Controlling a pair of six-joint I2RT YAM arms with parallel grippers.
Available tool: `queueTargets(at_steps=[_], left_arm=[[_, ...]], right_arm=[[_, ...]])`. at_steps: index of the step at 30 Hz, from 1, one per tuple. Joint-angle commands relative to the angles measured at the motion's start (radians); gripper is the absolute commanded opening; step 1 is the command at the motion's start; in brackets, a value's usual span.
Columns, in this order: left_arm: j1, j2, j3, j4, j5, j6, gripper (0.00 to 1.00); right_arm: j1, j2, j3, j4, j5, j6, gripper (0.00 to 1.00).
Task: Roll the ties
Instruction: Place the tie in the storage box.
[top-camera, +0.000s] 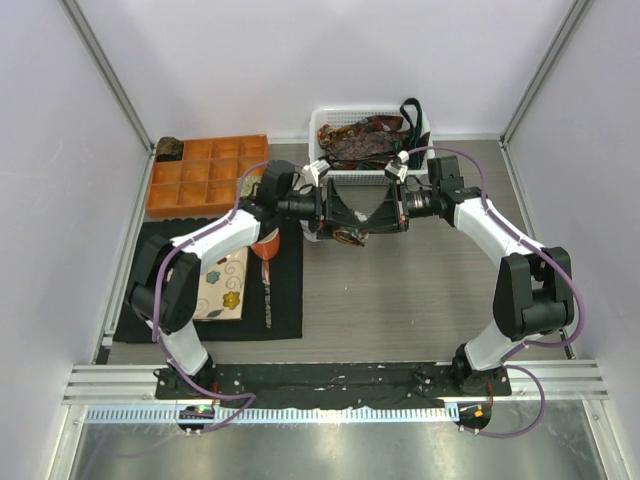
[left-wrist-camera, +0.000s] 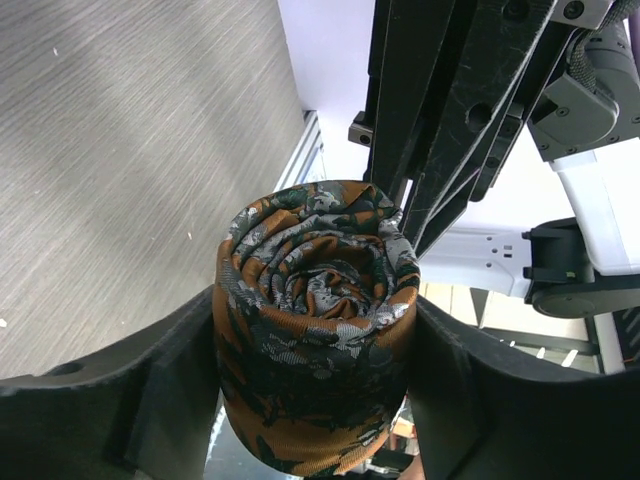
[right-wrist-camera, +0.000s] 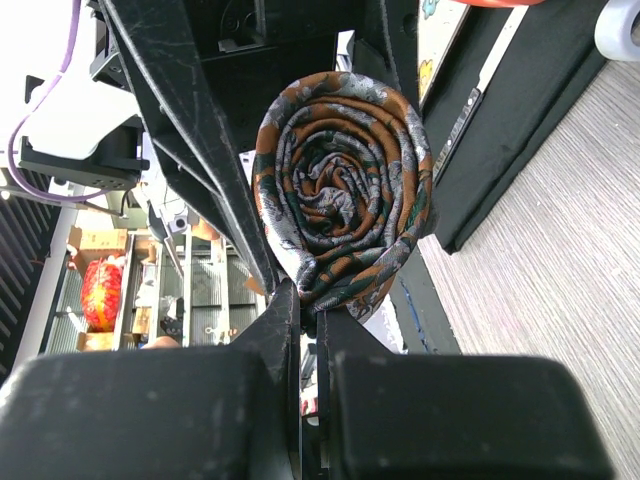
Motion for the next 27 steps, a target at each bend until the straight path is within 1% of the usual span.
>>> queueTargets(at_steps=[1, 5, 9, 11, 12, 14, 15, 17, 18, 20, 21, 24, 25, 27], left_arm=[[0.005, -0.026, -0.011, 0.078, 0.048, -0.026, 0.61], [0.014, -0.029, -0.017, 0.096, 0.048, -0.037, 0.55], [0.019, -0.030, -0.020, 0.098, 0.050, -0.033, 0.38], [0.020, -0.032, -0.020, 0.098, 0.050, -0.031, 0.35], [0.022, -0.034, -0.020, 0.098, 0.050, -0.030, 0.30], [0.026, -0.035, -0.017, 0.084, 0.050, -0.020, 0.24], [0.030, -0.037, -0.016, 0.079, 0.050, -0.016, 0.16], [0.033, -0.038, -0.016, 0.070, 0.048, -0.010, 0.05], [0.034, -0.040, -0.016, 0.070, 0.050, -0.010, 0.00], [0.037, -0.044, -0.016, 0.063, 0.048, -0.005, 0.00], [0.037, -0.046, -0.017, 0.063, 0.050, -0.005, 0.00], [0.040, -0.050, -0.022, 0.061, 0.051, -0.004, 0.00], [0.043, -0.052, -0.022, 0.061, 0.051, -0.004, 0.00], [0.045, -0.052, -0.022, 0.063, 0.053, -0.002, 0.00]], right_arm=[[0.002, -0.032, 0.006, 0.030, -0.013, 0.008, 0.01], [0.001, -0.032, -0.001, 0.030, -0.010, 0.008, 0.01], [0.002, -0.035, -0.002, 0.030, -0.003, 0.007, 0.01], [-0.001, -0.035, -0.004, 0.029, 0.004, 0.007, 0.01], [-0.002, -0.034, -0.005, 0.029, 0.004, 0.005, 0.01], [-0.007, -0.034, -0.005, 0.027, 0.005, 0.005, 0.02], [-0.008, -0.034, -0.005, 0.029, 0.005, 0.005, 0.04], [-0.008, -0.032, -0.004, 0.026, 0.005, 0.003, 0.06], [-0.008, -0.034, -0.004, 0.023, 0.007, 0.003, 0.09], [-0.008, -0.032, 0.001, 0.018, 0.007, 0.000, 0.16], [-0.010, -0.034, 0.002, 0.017, 0.011, -0.001, 0.23], [-0.011, -0.035, 0.006, 0.004, 0.013, -0.013, 0.32], [-0.010, -0.035, 0.007, -0.005, 0.014, -0.019, 0.37], [-0.015, -0.040, 0.007, -0.014, 0.016, -0.035, 0.42]])
